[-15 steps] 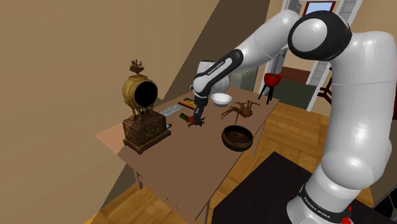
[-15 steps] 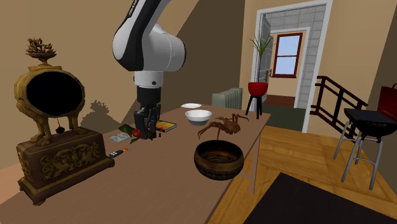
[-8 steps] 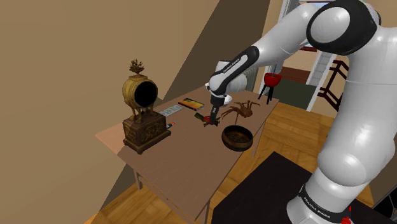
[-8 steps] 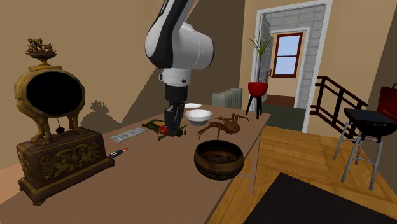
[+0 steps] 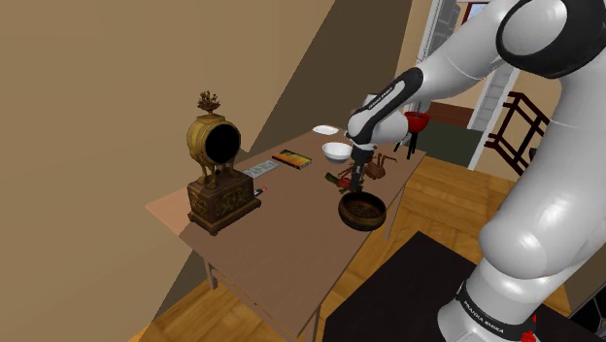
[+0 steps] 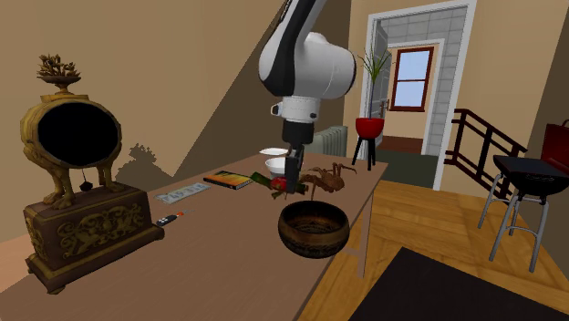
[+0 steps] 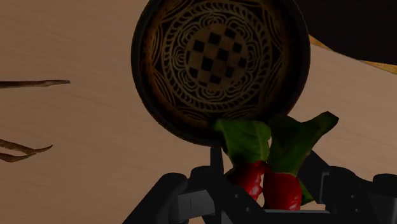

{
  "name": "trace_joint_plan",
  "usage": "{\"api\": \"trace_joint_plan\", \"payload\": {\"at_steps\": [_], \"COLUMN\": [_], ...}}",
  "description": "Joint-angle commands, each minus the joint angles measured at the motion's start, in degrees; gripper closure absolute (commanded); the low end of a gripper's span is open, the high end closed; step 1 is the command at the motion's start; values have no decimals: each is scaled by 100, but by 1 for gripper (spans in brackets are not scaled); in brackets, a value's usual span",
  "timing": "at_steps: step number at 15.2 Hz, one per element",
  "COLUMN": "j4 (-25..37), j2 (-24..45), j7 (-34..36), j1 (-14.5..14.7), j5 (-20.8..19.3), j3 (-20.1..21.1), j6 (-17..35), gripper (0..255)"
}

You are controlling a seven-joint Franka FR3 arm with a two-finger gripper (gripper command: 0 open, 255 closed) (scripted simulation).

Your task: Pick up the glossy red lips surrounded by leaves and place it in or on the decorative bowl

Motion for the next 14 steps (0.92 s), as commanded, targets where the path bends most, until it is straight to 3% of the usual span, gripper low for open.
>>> {"api": "trace_joint_plan", "payload": {"at_steps": [1, 6, 14], "j4": [-181, -531, -587], "j2": [-119, -403, 178], "j7": [-332, -1201, -1414], "j1": [-163, -607, -609], "j5": [46, 104, 341], "j3": [-116, -491, -444], "j6": [39, 26, 651], "gripper": [255, 255, 255]}}
